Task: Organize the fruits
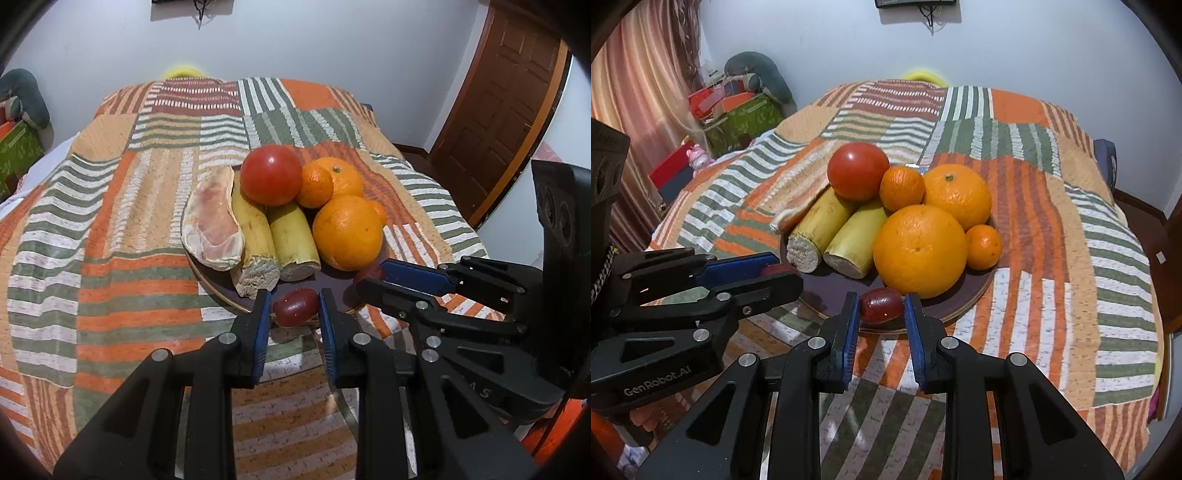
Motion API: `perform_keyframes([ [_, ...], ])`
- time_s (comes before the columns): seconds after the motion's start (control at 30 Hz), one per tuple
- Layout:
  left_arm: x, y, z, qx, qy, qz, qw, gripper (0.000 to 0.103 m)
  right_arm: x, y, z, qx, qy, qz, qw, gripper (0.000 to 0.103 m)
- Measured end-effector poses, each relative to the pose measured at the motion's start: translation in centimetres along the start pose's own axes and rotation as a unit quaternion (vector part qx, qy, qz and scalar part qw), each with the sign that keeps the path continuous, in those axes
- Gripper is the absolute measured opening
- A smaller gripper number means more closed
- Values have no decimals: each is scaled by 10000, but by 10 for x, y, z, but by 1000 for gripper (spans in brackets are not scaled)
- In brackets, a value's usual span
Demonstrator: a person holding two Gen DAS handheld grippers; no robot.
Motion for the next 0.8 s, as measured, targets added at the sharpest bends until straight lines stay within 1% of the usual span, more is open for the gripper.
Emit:
perform_keyframes([
  [0.27,-11,-1,2,21,-6,73,10000,26,-12,-3,-2,-34,33,124,9999,23],
  [0.4,-12,-2,3,42,20,108,9999,26,-12,-4,-2,-28,20,117,9999,23],
  [0.43,-12,-2,3,33,18,118,9999,26,-12,-4,-2,-38,25,133,9999,23],
  [0.5,-11,-2,3,46,17,139,9999,30,-13,-4,-3,-81,30,168,9998,28],
  [0.57,-9,-2,3,81,12,140,9999,31,-12,-4,-4,-128,32,174,9998,30],
  [0.67,-2,-1,3,106,30,103,9999,31,-7,-3,-5,-125,11,144,9998,31],
  [0.8,23,2,2,106,99,-109,9998,31,13,3,-3,-121,-51,-41,9999,31],
])
Point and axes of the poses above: each gripper's, at about its wrist camera, not at the fingertips, and x roughly against the way its jaws point, z to its left, y to its top, the point moved 5 cm from there along -x, roughly the way its jaws point, and after that the axes turned 4 degrees about y, right-handed, at the moved point
